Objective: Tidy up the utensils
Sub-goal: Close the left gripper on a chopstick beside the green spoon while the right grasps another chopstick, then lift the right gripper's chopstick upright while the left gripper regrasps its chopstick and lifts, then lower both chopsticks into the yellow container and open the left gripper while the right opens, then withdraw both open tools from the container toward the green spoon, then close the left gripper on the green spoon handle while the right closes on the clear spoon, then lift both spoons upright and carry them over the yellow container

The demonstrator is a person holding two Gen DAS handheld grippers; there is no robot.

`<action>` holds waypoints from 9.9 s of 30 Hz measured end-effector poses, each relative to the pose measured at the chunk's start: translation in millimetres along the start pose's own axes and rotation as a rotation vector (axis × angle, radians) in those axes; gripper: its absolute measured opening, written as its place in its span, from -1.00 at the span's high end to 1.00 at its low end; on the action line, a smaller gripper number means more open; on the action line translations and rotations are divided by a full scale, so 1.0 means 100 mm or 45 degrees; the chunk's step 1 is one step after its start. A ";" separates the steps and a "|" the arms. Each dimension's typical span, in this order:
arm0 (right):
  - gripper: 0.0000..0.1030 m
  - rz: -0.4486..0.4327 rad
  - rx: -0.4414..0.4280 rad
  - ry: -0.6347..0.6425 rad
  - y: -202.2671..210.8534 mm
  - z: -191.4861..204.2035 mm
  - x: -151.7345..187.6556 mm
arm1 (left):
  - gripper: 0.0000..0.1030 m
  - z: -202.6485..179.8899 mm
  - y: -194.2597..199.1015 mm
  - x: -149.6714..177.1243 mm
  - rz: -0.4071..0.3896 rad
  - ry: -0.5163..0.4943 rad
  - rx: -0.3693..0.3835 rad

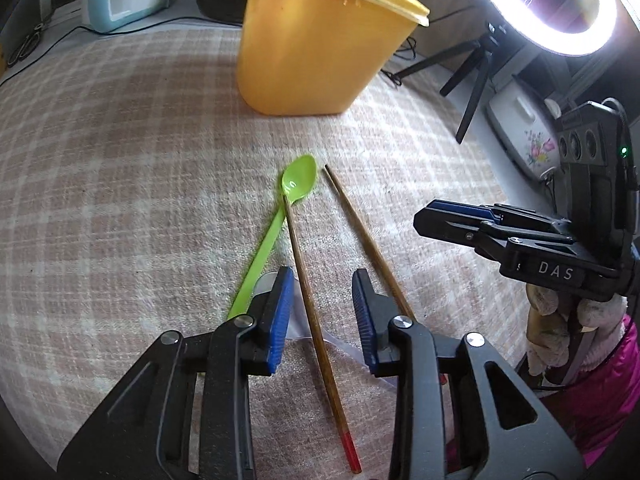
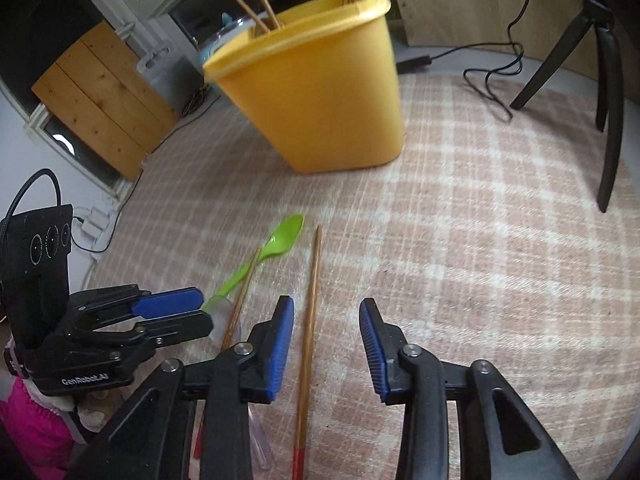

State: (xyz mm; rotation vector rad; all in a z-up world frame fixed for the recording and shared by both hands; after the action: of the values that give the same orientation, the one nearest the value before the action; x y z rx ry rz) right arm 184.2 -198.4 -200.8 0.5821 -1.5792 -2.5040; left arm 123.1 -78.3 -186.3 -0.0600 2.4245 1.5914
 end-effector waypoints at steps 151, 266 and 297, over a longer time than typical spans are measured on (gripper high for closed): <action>0.93 -0.733 0.214 0.064 1.53 0.55 -1.49 | 0.95 0.15 1.74 -1.76 -0.665 0.079 0.067; 0.94 0.245 0.192 0.434 -0.72 0.94 0.36 | 0.92 0.69 0.04 -0.14 0.009 -0.034 -0.074; 0.94 -0.364 0.138 0.079 0.60 0.43 -0.16 | 0.92 0.17 0.94 -0.71 -0.423 -0.031 -0.005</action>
State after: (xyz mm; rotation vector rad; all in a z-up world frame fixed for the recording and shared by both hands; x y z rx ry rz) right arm 176.2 -184.4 -126.7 0.9532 -1.7262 -2.5752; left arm 179.7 -32.0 -92.3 -0.4186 2.2487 1.4368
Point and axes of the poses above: each gripper's, at about its wrist camera, not at the fingertips, and y roughly against the way its jaws point, z to its left, x to its underside, the point moved 7 cm from there along -y, roughly the way its jaws point, and after that the axes turned 10 degrees about z, right-handed, at the moved point
